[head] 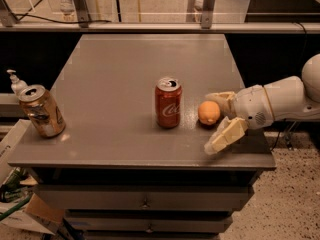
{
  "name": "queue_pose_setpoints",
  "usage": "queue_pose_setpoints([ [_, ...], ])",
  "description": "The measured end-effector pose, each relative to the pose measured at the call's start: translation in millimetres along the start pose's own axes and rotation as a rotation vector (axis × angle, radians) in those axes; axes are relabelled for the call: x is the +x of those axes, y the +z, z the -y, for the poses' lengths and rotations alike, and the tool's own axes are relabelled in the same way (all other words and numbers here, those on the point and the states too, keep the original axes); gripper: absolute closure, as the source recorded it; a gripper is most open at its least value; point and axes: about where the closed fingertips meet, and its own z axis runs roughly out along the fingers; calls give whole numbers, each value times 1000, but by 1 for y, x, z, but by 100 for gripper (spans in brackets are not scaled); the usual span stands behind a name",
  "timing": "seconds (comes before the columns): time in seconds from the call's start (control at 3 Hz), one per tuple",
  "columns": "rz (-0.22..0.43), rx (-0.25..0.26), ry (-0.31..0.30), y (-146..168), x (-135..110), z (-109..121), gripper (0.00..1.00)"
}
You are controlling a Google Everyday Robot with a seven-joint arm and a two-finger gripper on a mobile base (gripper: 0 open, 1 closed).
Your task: Move orange can near coke can
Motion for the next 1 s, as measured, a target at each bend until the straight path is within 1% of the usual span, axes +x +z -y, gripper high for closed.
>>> queue_pose_setpoints([
  [0.33,-2,12,23,-15,1,-14,0],
  [0.67,16,-6,31,-22,-5,-26,0],
  [1.0,38,-35,31,-18,-15,-37,0],
])
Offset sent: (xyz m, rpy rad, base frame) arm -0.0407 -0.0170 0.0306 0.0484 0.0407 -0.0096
